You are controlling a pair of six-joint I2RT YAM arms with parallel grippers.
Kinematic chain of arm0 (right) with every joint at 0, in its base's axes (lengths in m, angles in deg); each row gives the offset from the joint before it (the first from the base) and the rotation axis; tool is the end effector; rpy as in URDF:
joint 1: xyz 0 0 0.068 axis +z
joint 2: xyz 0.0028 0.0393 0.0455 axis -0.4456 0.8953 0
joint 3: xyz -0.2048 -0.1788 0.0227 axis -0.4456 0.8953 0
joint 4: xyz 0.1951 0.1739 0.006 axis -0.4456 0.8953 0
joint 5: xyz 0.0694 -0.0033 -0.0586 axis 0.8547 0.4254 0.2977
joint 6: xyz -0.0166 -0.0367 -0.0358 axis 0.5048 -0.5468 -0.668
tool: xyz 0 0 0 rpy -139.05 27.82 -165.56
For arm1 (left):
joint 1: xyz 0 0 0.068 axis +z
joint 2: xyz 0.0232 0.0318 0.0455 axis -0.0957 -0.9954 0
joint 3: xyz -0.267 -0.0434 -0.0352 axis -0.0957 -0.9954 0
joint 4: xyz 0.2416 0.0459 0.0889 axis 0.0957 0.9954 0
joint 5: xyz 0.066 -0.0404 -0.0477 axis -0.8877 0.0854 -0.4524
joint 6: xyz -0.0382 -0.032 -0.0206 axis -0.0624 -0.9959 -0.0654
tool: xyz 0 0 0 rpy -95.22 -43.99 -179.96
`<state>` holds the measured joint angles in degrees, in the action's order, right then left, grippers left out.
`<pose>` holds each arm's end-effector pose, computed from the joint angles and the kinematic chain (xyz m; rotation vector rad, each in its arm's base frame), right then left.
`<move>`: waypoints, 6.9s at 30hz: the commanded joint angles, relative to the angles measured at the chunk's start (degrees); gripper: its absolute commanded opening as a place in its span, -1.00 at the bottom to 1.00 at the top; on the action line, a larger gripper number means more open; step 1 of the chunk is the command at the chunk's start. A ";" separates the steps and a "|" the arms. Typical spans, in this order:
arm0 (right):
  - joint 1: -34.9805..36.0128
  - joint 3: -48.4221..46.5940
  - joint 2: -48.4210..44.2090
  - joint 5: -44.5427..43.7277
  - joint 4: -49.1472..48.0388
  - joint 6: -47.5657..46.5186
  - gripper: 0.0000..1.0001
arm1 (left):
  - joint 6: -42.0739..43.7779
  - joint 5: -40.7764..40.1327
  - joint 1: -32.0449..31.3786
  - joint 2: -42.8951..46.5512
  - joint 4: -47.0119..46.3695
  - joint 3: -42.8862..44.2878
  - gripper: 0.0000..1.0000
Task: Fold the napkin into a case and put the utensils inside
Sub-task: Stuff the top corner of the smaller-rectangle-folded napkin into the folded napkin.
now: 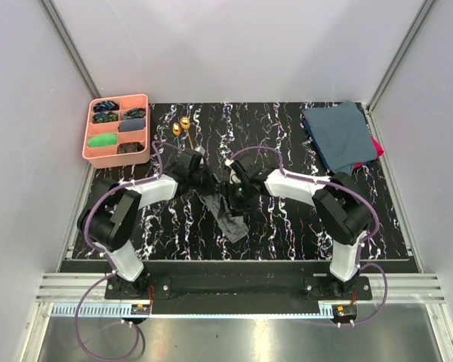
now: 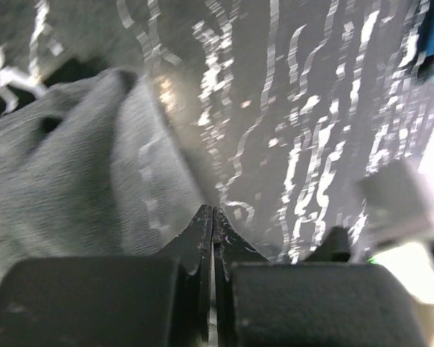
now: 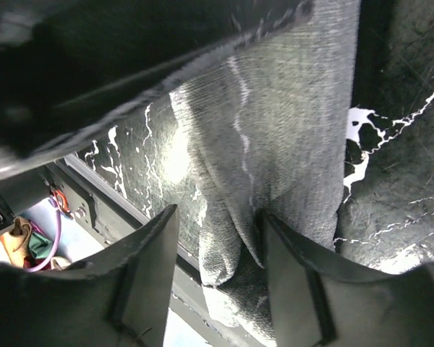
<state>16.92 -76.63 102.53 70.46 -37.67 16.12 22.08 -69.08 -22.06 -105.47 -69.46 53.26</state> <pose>0.2662 0.2721 0.1677 -0.4595 2.8143 0.9471 0.3021 -0.1692 0.1653 -0.3251 2.5351 -0.9350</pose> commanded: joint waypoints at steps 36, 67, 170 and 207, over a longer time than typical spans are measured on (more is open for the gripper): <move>0.39 15.20 -1.46 13.81 -20.41 10.11 -0.07 | 9.09 -4.41 3.47 7.03 -0.95 -11.34 -1.00; 0.30 11.50 -1.47 12.05 -17.24 7.29 -0.50 | 10.67 -3.88 4.44 7.91 -3.76 -13.62 -1.00; -7.25 -8.97 10.31 10.91 -22.08 -2.81 0.09 | 4.62 11.24 10.76 4.39 -7.28 -3.69 -1.00; -5.84 -6.77 9.26 6.51 -24.54 -4.13 -0.39 | -8.23 18.63 14.98 4.83 -23.29 -11.60 -1.00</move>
<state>10.80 -84.78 113.85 78.04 -61.30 12.14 11.78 -51.07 -7.52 -102.98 -91.86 41.43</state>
